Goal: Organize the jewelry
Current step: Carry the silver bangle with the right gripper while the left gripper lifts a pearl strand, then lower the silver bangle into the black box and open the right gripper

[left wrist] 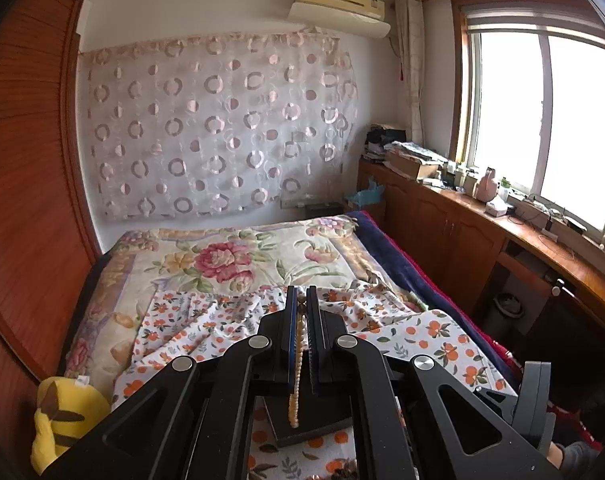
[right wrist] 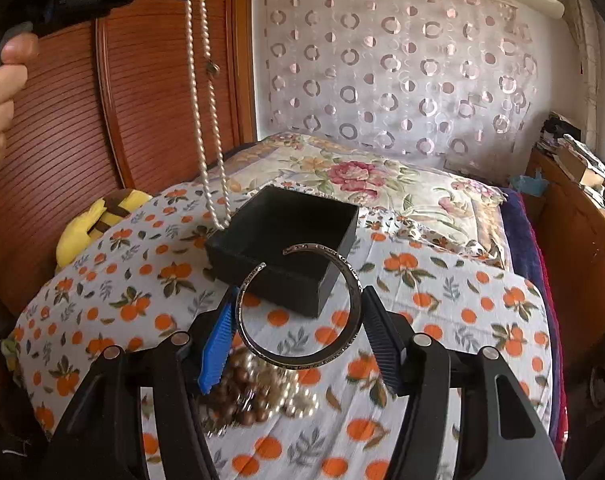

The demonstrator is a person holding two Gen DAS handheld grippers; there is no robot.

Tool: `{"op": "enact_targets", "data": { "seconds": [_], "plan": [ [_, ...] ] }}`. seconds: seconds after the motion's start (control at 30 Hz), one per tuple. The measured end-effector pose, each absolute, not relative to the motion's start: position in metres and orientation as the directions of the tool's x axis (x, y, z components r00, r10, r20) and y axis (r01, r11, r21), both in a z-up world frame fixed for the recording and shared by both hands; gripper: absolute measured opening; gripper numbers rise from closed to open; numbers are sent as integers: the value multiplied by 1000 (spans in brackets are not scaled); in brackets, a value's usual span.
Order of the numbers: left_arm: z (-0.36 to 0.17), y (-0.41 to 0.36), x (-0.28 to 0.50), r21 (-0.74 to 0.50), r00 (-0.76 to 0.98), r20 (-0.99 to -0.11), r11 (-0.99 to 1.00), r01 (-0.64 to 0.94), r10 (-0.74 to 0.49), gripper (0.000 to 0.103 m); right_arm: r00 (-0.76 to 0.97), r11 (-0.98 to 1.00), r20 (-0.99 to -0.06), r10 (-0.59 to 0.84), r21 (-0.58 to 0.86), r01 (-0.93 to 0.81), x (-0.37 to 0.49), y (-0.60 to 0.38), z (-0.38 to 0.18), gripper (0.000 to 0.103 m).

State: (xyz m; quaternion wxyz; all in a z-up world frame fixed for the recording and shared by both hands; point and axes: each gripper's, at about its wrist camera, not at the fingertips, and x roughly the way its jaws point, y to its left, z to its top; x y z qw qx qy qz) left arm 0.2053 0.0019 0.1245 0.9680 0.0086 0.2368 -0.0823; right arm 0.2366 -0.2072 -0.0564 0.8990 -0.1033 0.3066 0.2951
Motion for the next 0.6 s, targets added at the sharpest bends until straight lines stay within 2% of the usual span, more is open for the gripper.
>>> {"op": "enact_targets", "data": {
  "seconds": [0.43,0.6],
  "plan": [
    [39,11,264,-48,781,-602,984,172,-166,4,597,768,-623,506,11,-640,293,-182,-64,63],
    [20,19,270,-60,765,-620,983,172,-171,5,581,752,-631,514,7,-659,309,-167,-71,63]
  ]
}}
